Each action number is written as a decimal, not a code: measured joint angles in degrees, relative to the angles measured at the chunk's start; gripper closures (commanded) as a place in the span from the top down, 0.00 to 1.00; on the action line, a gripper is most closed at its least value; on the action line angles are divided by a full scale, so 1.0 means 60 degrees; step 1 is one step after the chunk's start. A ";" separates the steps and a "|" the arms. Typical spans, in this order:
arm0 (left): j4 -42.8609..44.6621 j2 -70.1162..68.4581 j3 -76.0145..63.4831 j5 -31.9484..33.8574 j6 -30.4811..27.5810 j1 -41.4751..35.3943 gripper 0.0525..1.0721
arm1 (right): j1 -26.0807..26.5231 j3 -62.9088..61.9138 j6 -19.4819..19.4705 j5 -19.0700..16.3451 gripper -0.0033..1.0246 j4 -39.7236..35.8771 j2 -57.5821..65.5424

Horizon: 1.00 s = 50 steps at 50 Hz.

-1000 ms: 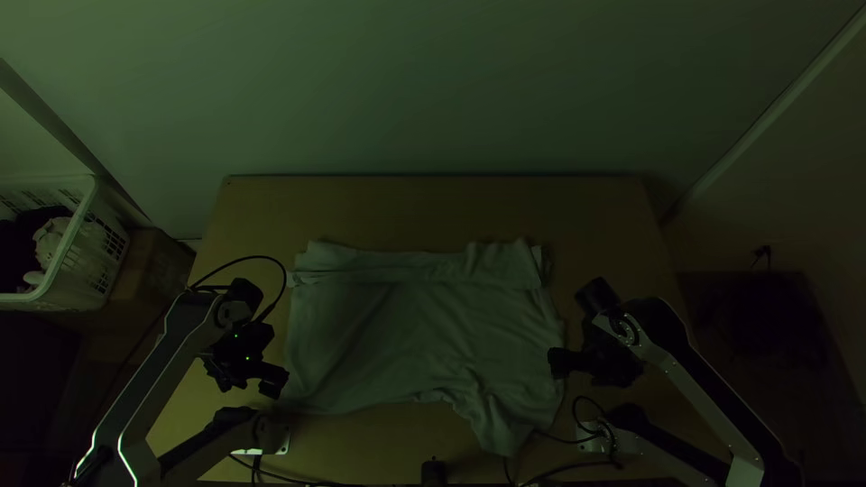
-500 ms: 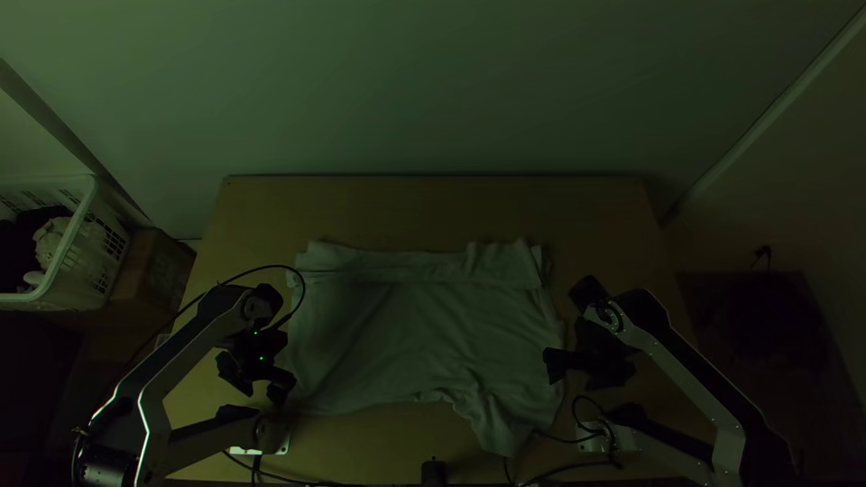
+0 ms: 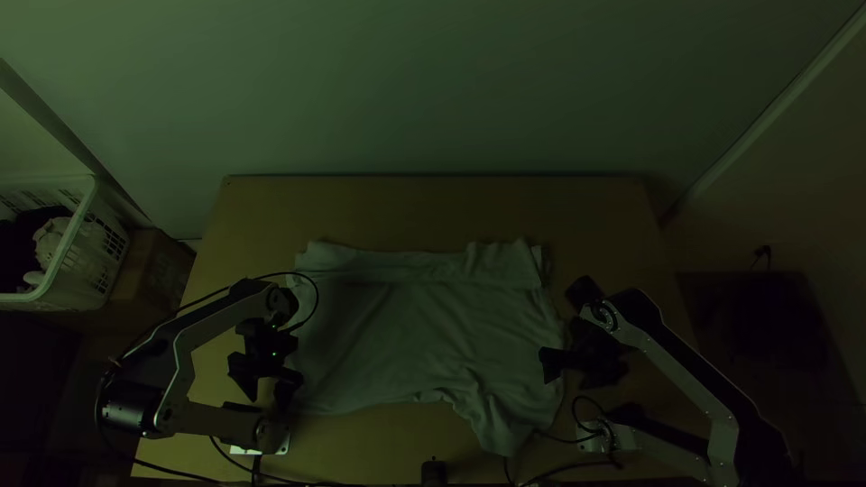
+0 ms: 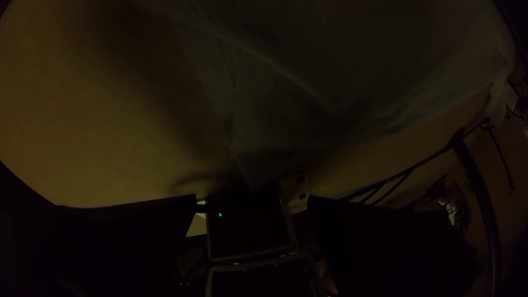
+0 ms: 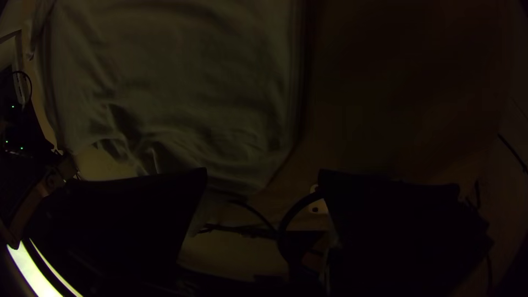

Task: Fold the t-shirt

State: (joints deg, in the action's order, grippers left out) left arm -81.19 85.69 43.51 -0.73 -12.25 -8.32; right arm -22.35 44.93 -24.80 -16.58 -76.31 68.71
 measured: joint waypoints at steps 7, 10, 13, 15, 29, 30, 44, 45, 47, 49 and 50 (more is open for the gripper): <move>0.0390 0.0404 0.0000 0.0000 0.0000 -0.0109 0.94 | 0.0076 0.0000 0.0087 -0.0058 0.90 0.0117 0.0157; 0.0586 0.0514 -0.0004 0.0000 -0.0004 -0.0117 0.91 | 0.0098 0.0000 0.0146 -0.0113 0.90 0.0142 0.0175; 0.0721 0.0572 -0.0004 -0.0004 -0.0004 -0.0117 0.77 | 0.0113 0.0000 0.0178 -0.0146 0.90 0.0164 0.0175; 0.0743 0.0605 -0.0004 -0.0004 -0.0004 -0.0117 0.67 | 0.0113 0.0000 0.0182 -0.0142 0.90 0.0197 0.0175; 0.0882 0.0656 -0.0015 -0.0062 -0.0149 -0.0444 0.03 | 0.0685 -0.0310 0.0605 -0.0175 0.90 0.0353 0.0856; 0.0885 0.0656 -0.0015 -0.0055 -0.0164 -0.0463 0.03 | 0.0765 -0.0364 0.0663 -0.0171 0.90 0.0357 0.0951; 0.0878 0.0656 -0.0018 -0.0029 -0.0310 -0.0393 0.03 | 0.0878 -0.0889 0.1086 -0.0171 0.84 0.0401 0.1486; 0.0882 0.0656 -0.0018 -0.0029 -0.0324 -0.0364 0.03 | 0.0849 -0.0914 0.1086 -0.0171 0.84 0.0433 0.1494; 0.0882 0.0656 -0.0018 -0.0029 -0.0331 -0.0317 0.03 | 0.0776 -0.0943 0.1086 -0.0175 0.84 0.0495 0.1497; 0.0882 0.0656 -0.0018 -0.0029 -0.0364 -0.0270 0.03 | 0.0681 -0.0973 0.1082 -0.0175 0.84 0.0543 0.1508; 0.0882 0.0656 -0.0022 -0.0029 -0.0386 -0.0255 0.03 | 0.0619 -0.0987 0.1082 -0.0178 0.84 0.0572 0.1519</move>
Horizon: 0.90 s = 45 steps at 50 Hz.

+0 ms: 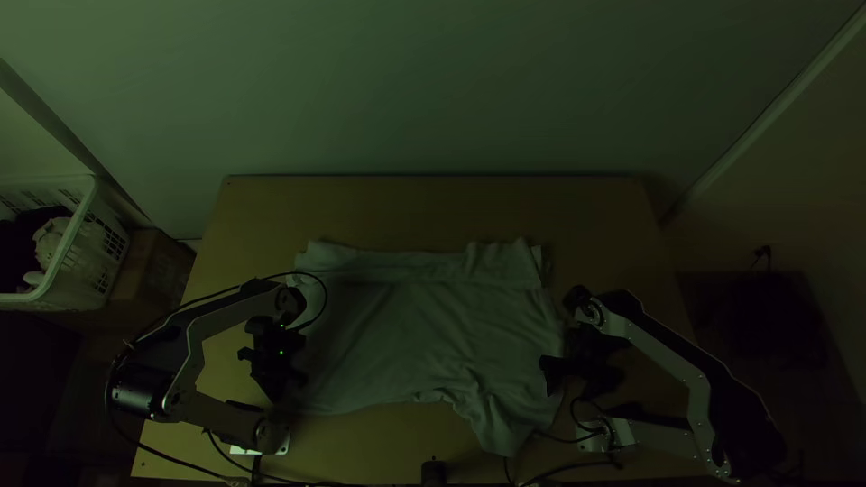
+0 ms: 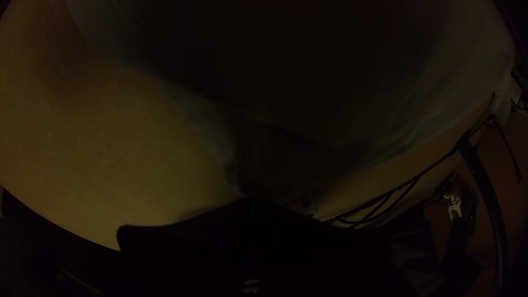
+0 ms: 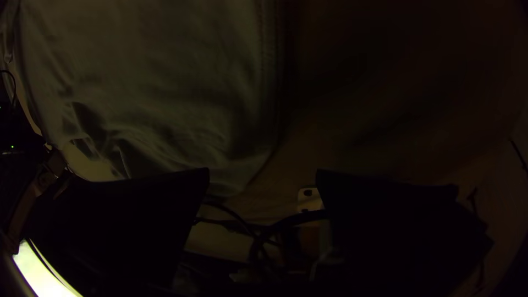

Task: Fold the t-shirt

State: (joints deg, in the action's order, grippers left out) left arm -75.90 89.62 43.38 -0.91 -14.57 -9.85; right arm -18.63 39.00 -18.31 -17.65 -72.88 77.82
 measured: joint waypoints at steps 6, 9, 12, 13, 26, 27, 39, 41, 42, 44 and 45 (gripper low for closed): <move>0.0000 -0.0004 -0.0044 0.0000 -0.0098 0.0102 0.03 | -0.0444 -0.0106 -0.0015 -0.0047 0.71 0.0233 0.0186; -0.0004 -0.0004 -0.0051 0.0000 -0.0117 0.0131 0.03 | -0.0685 -0.0189 -0.0091 -0.0069 0.67 0.0474 0.0244; 0.0000 -0.0029 -0.0051 0.0000 -0.0117 0.0149 0.03 | -0.0889 -0.0255 -0.0164 -0.0073 0.63 0.0699 0.0280; 0.0000 -0.0051 -0.0051 0.0000 -0.0120 0.0160 0.03 | -0.0940 -0.0270 -0.0197 -0.0069 0.58 0.0769 0.0299; -0.0004 -0.0193 -0.0051 0.0000 -0.0120 0.0208 0.03 | -0.1923 -0.0302 -0.0637 0.0299 0.03 0.1231 0.0262; -0.0004 -0.0208 -0.0051 0.0000 -0.0120 0.0226 0.03 | -0.1956 -0.0302 -0.0645 0.0295 0.03 0.1271 0.0237; -0.0007 -0.0317 0.0310 0.0004 -0.0331 0.0772 0.03 | -0.1665 -0.0284 -0.0645 0.0474 0.03 0.1275 -0.0084; -0.0007 -0.0324 0.0437 0.0004 -0.0379 0.0925 0.03 | -0.1512 -0.0237 -0.0601 0.0590 0.03 0.1155 -0.0120; -0.0011 -0.0324 0.0503 0.0004 -0.0419 0.1005 0.03 | -0.1432 -0.0211 -0.0586 0.0634 0.03 0.1100 -0.0149; -0.0029 -0.0342 0.0623 0.0007 -0.0506 0.1177 0.03 | -0.1290 -0.0131 -0.0499 0.0783 0.03 0.0954 -0.0208; -0.0040 -0.0346 0.0678 0.0007 -0.0539 0.1264 0.03 | -0.1228 -0.0091 -0.0444 0.0827 0.03 0.0871 -0.0244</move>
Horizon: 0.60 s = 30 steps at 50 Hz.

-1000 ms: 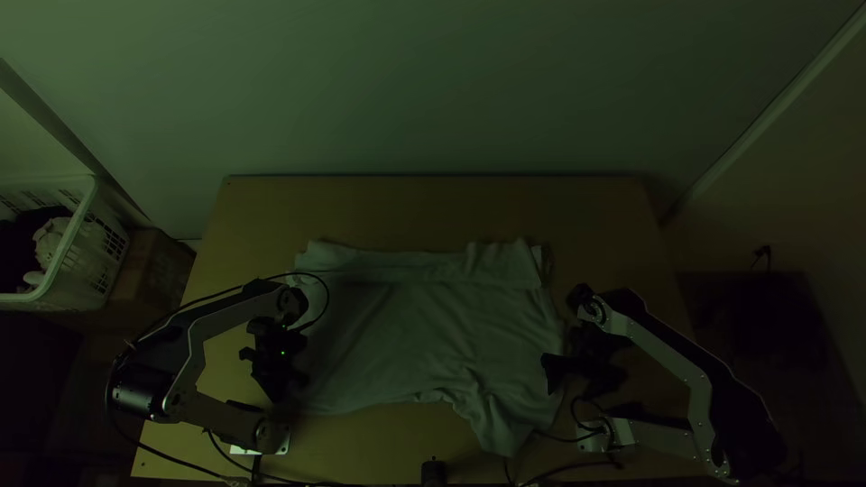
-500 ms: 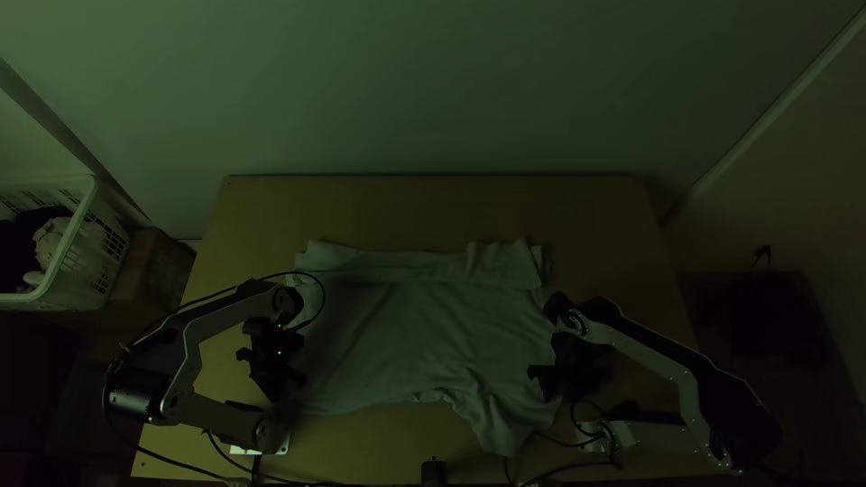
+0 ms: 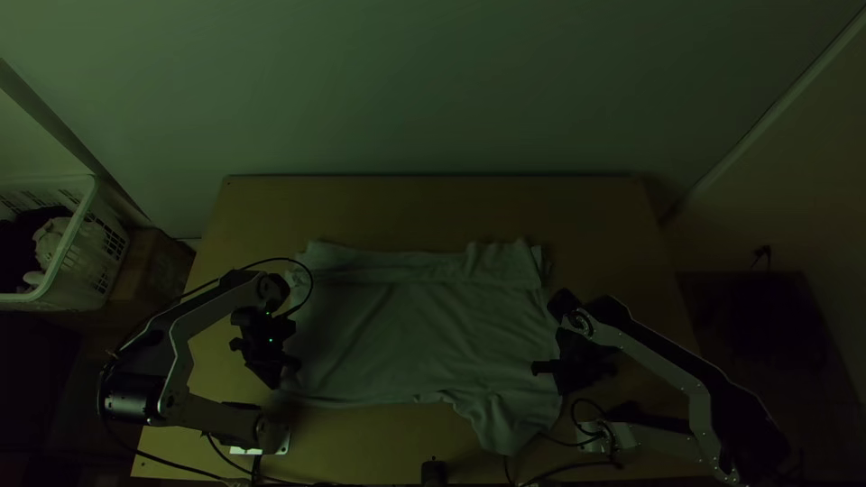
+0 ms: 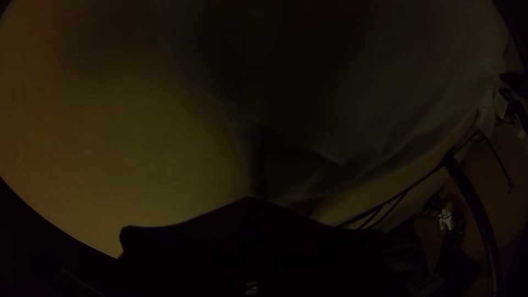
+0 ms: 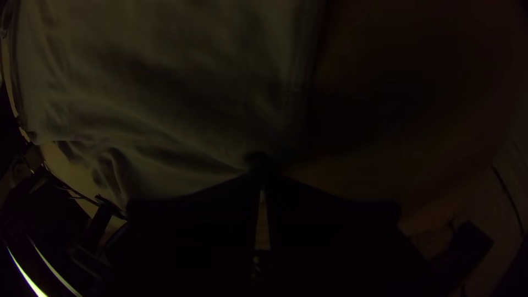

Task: Fold the t-shirt

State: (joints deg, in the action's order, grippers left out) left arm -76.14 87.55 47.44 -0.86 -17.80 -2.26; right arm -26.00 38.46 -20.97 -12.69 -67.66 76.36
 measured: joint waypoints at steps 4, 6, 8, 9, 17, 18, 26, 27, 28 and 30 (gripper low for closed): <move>-0.0033 -0.0073 0.0175 0.0004 -0.0117 0.0306 0.03 | 0.0357 0.0200 0.0251 0.0208 0.03 -0.0299 -0.0164; -0.0069 -0.0095 0.0262 0.0007 -0.0200 0.0463 0.03 | 0.0579 0.0310 0.0390 0.0310 0.03 -0.0419 -0.0219; -0.0080 -0.0106 0.0321 0.0033 -0.0284 0.0594 0.03 | 0.0794 0.0415 0.0546 0.0466 0.03 -0.0481 -0.0251; -0.0080 -0.0106 0.0353 0.0033 -0.0302 0.0641 0.03 | 0.0889 0.0452 0.0612 0.0521 0.03 -0.0503 -0.0259; -0.0080 -0.0106 0.0546 0.0062 -0.0546 0.1053 0.03 | 0.1432 0.0670 0.0954 0.0776 0.03 -0.0568 -0.0259; -0.0080 -0.0106 0.0572 0.0066 -0.0565 0.1086 0.03 | 0.1435 0.0699 0.0984 0.0790 0.03 -0.0568 -0.0259; -0.0117 -0.0106 0.1027 0.0146 -0.0579 0.1129 0.03 | 0.1373 0.1049 0.1009 0.0834 0.03 -0.0601 -0.0259; -0.0117 -0.0106 0.1115 0.0178 -0.0576 0.1129 0.03 | 0.1351 0.1104 0.1009 0.0849 0.03 -0.0608 -0.0259; -0.0117 -0.0106 0.1206 0.0222 -0.0576 0.1133 0.03 | 0.1341 0.1155 0.1005 0.0867 0.03 -0.0619 -0.0259; -0.0124 -0.0106 0.1406 0.0291 -0.0572 0.1137 0.03 | 0.1333 0.1253 0.1005 0.0874 0.03 -0.0634 -0.0259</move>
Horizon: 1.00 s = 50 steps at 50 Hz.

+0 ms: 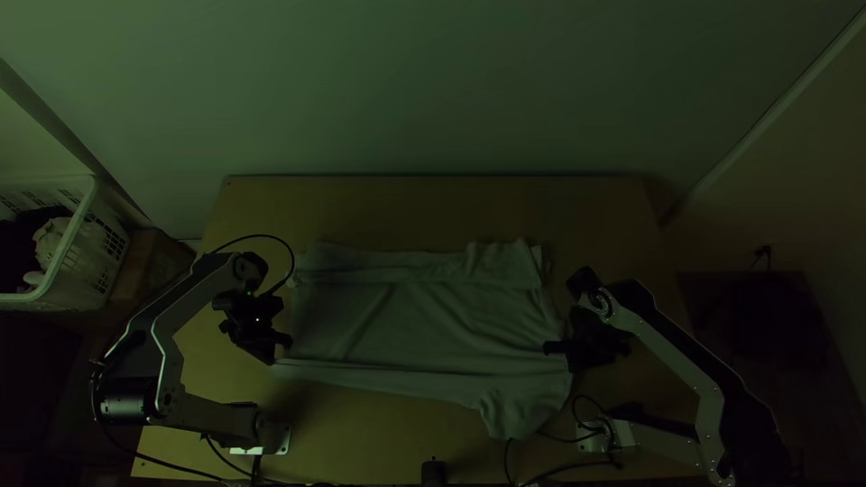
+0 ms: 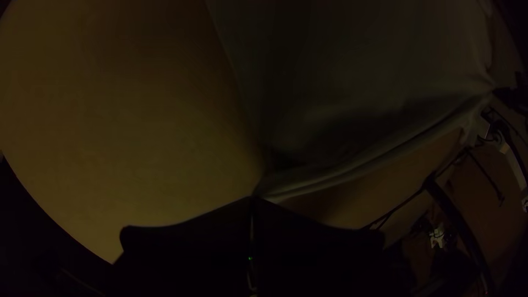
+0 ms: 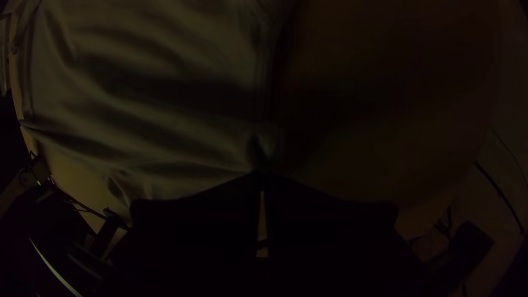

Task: Fold the t-shirt

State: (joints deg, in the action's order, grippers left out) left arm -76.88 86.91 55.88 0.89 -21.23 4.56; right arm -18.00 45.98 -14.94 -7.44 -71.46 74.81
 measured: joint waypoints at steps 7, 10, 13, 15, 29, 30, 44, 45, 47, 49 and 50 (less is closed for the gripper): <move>-0.0022 0.0000 0.0678 0.0211 0.0069 0.0004 0.03 | 0.0000 0.0390 0.0000 0.0033 0.03 0.0011 0.0004; -0.0022 0.0000 0.0896 0.0280 0.0106 0.0004 0.03 | 0.0004 0.0535 -0.0004 0.0036 0.03 0.0015 0.0004; -0.0022 0.0004 0.1071 0.0284 0.0146 0.0004 0.03 | 0.0004 0.0670 -0.0004 0.0073 0.03 0.0026 0.0007; -0.0022 0.0004 0.1195 0.0353 0.0186 0.0004 0.03 | 0.0004 0.0758 -0.0004 0.0080 0.03 0.0033 0.0022; -0.0160 0.0306 0.2477 0.0608 0.0408 0.0004 0.03 | 0.0033 0.1891 -0.0007 0.0273 0.03 0.0080 0.0346; -0.0168 0.0350 0.2586 0.0612 0.0444 0.0004 0.03 | 0.0033 0.1989 -0.0007 0.0284 0.03 0.0084 0.0379; -0.0240 0.0903 0.4105 0.0783 0.0805 0.0004 0.03 | 0.0149 0.2820 -0.0040 0.0565 0.03 0.0353 0.0841; -0.0240 0.0951 0.4218 0.0783 0.0831 0.0004 0.03 | 0.0149 0.2878 -0.0044 0.0597 0.03 0.0372 0.0892; -0.0244 0.1075 0.4448 0.0787 0.0867 0.0004 0.03 | 0.0160 0.2983 -0.0058 0.0627 0.03 0.0430 0.1009; -0.0244 0.1206 0.4677 0.0783 0.0911 0.0004 0.03 | 0.0186 0.3075 -0.0073 0.0670 0.03 0.0517 0.1133; -0.0255 0.1264 0.4794 0.0787 0.0969 0.0000 0.03 | 0.0204 0.3126 -0.0076 0.0670 0.03 0.0554 0.1198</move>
State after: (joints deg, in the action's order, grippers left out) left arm -78.41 94.50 84.64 5.61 -15.42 4.56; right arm -16.78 64.73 -15.40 -3.42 -68.14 82.00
